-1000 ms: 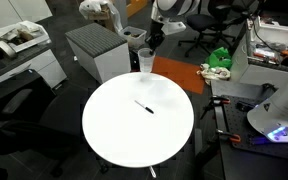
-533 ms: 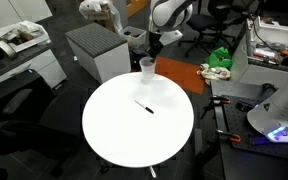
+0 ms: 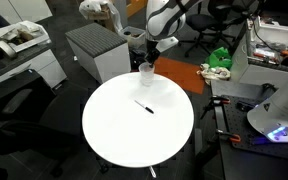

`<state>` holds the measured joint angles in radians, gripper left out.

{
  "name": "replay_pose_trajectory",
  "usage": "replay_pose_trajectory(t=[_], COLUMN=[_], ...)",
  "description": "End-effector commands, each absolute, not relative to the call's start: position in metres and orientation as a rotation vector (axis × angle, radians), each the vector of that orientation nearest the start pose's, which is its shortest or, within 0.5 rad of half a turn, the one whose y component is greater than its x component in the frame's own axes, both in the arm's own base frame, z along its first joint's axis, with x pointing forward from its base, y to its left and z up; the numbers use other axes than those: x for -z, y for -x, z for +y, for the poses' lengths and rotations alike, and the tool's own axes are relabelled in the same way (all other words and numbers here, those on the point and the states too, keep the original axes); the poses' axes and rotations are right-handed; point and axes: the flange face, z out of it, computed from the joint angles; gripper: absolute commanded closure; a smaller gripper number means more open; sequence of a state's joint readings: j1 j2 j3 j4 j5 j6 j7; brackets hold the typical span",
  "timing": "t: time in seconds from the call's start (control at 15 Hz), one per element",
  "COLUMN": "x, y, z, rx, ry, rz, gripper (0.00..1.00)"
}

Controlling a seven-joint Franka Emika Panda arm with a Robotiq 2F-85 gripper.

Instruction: Remove the pen from the cup and then move the cup to the right

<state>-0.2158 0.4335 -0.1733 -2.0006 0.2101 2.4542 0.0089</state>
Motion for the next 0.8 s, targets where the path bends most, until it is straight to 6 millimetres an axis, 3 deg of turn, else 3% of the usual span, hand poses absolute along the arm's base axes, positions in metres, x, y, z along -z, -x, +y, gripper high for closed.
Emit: replay_pose_trajectory(t=[0.0, 0.13, 0.2, 0.27, 0.73], x=[-0.238, -0.234, -0.232, -0.231, -0.237], y=[-0.58, -0.583, -0.585, -0.587, -0.594], z=[-0.232, -0.232, -0.232, -0.232, -0.233], rx=[0.058, 0.051, 0.045, 0.044, 0.042], ry=[2.981, 2.982, 2.986, 2.989, 3.003], rz=[0.825, 0.823, 0.817, 0.816, 0.823], gripper=[0.99, 0.99, 0.71, 0.69, 0.19])
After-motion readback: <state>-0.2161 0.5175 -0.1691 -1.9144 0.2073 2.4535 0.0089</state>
